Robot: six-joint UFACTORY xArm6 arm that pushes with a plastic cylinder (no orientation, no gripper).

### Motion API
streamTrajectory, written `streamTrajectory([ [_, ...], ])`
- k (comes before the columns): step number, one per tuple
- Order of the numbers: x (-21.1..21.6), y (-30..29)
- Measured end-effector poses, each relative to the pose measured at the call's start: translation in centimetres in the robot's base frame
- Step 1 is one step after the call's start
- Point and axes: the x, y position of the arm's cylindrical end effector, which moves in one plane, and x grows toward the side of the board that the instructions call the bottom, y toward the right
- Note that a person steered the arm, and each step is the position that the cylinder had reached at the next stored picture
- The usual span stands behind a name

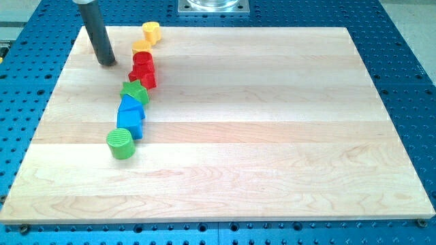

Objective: Locate your arm at the left side of the red star

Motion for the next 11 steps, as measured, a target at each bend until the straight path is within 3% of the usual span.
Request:
streamTrajectory([
  [3,-0.5,0.2],
  [11,3.6,2.1],
])
